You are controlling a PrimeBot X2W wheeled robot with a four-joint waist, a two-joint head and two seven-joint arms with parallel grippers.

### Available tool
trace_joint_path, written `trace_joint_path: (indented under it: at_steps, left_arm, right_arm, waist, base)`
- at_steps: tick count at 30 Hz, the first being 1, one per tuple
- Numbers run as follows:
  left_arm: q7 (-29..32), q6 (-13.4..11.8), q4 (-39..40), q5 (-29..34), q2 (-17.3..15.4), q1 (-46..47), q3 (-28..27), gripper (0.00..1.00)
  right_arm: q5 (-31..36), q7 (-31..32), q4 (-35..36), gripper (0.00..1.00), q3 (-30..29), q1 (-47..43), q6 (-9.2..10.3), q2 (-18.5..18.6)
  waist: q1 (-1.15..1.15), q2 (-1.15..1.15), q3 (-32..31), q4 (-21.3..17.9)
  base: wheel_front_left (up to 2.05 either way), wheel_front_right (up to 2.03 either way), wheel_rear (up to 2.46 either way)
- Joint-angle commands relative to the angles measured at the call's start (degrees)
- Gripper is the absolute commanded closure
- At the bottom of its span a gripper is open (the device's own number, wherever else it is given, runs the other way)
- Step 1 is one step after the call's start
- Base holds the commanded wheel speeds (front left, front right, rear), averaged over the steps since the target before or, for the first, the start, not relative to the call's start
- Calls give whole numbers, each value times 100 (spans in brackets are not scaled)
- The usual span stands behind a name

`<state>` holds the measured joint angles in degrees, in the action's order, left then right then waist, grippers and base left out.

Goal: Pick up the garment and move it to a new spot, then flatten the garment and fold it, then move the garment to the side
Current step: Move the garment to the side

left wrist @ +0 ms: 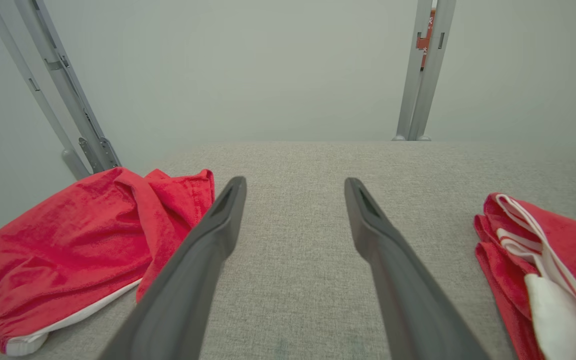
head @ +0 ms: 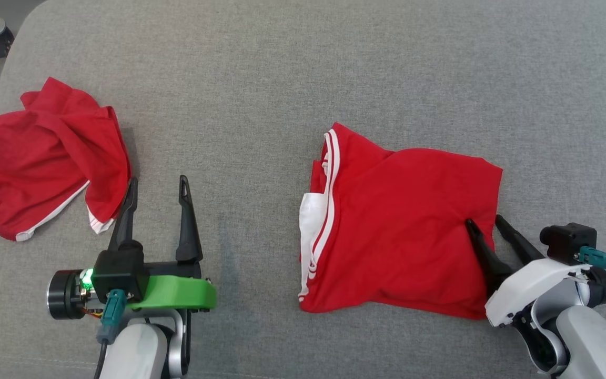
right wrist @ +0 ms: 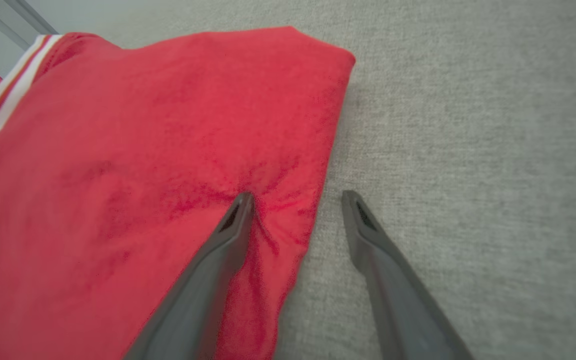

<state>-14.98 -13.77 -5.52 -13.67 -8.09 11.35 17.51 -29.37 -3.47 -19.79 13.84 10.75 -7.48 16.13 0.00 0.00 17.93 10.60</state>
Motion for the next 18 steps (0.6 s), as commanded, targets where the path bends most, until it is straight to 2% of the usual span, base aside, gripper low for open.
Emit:
trace_joint_path:
  at_steps: [1, 9, 18]
  left_arm:
    - [-23, 14, 37, 56, 10, 36, -42, 0]
    - [-21, 73, 134, 242, -47, 4, -200, 0]
    - [-21, 127, 212, 367, -133, 50, -255, 0]
  right_arm:
    - [-110, 169, -152, 100, 196, -60, -1, -30]
    - [-334, -210, 185, 100, 461, 96, 5, 242]
    - [-586, -597, 7, 100, 631, 420, 4, 418]
  waist:
    - [0, 0, 38, 2]
    - [0, 0, 26, -563]
    - [0, 0, 30, -1712]
  base:
    - [0, 0, 0]
    - [0, 0, 0]
    - [0, 0, 0]
